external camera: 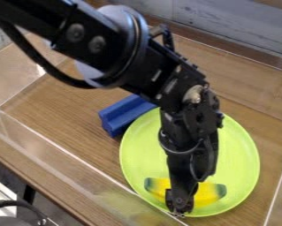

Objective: Put the banana in the green plate

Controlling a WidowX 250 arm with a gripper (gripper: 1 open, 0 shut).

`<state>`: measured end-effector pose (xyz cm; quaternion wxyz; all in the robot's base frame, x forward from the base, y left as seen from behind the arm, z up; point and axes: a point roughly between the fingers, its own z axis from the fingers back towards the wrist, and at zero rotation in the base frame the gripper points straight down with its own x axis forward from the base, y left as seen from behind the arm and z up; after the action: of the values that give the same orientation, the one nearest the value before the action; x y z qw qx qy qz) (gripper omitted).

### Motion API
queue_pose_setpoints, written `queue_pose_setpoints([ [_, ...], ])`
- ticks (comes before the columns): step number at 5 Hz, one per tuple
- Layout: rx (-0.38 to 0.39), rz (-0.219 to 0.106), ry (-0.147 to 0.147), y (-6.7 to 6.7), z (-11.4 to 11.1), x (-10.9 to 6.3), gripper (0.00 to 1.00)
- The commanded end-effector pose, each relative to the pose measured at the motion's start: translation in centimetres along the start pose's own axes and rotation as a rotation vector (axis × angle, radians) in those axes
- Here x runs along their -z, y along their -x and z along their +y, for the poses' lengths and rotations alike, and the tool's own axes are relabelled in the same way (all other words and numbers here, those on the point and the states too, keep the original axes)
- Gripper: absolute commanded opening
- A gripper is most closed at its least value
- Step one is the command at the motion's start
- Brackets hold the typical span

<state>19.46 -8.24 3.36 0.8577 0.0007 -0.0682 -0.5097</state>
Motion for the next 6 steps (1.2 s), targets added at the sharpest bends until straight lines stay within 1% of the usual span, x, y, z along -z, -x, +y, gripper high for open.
queue_pose_setpoints([
  [1, -0.007, -0.02, -0.015, -0.2, 0.51, -0.13, 0.0],
  [6, -0.02, -0.032, -0.014, 0.02, 1.2, 0.62, 0.0],
])
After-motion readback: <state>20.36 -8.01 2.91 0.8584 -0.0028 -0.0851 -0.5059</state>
